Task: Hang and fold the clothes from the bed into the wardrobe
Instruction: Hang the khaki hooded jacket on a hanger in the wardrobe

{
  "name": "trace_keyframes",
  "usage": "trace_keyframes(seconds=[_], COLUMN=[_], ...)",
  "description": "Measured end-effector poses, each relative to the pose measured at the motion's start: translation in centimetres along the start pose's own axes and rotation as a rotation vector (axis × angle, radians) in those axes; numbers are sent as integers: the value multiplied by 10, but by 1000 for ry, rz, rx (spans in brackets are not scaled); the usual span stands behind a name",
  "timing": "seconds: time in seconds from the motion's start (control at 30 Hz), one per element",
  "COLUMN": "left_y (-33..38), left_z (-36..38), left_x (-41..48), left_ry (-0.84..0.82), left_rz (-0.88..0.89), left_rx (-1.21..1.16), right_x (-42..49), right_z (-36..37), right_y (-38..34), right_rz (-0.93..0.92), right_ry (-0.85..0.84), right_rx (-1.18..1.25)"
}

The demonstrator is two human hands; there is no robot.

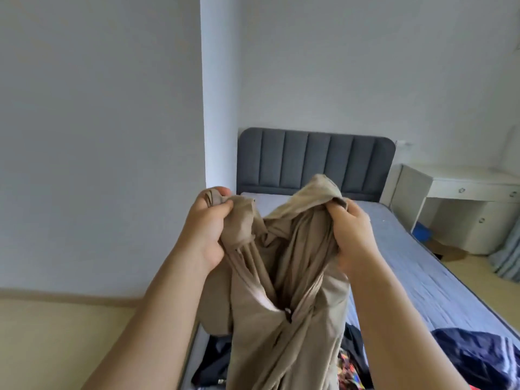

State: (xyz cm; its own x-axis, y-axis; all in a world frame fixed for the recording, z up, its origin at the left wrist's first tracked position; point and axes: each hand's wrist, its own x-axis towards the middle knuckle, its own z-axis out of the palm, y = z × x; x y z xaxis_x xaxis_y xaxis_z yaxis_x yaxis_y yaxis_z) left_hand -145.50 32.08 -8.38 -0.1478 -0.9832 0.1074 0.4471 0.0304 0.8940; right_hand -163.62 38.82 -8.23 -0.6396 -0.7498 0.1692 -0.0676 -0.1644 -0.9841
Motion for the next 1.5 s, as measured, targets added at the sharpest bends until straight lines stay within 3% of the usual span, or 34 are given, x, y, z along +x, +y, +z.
trace_keyframes(seconds=[0.2,0.37,0.5,0.57,0.7,0.8,0.87,0.93,1.07,1.13,1.33,1.5], left_y=[-91,-124,-138,-148,-164,-164,-163,-160,-140,-119,-32,61], left_z=[-41,-63,-77,-86,-102,-114,-121,-125,-141,-157,-162,-181], left_x=[-3,-12,-22,-27,-41,-47,-45,-43,-35,-33,-40,-64], left_ry=[230,247,193,112,-151,-99,-16,86,466,568,484,368], left_rz=[-209,-417,-560,-516,-424,-321,-236,-260,-492,-489,-255,93], left_rx=[312,346,392,671,1469,1719,1628,1422,412,70,-383,-531], right_x=[-33,-47,-55,-60,-66,-69,-71,-75,-80,-83,-77,-76], right_z=[-19,-33,-33,-31,-27,-23,-19,-10,19,42,97,146], right_y=[117,152,159,161,170,176,178,176,171,157,108,54], right_rz=[239,348,406,446,513,610,693,771,918,929,911,661], right_ry=[98,176,176,144,151,136,94,42,-33,-106,-406,-681], right_rx=[-264,-396,-339,-262,-59,111,206,283,515,593,822,971])
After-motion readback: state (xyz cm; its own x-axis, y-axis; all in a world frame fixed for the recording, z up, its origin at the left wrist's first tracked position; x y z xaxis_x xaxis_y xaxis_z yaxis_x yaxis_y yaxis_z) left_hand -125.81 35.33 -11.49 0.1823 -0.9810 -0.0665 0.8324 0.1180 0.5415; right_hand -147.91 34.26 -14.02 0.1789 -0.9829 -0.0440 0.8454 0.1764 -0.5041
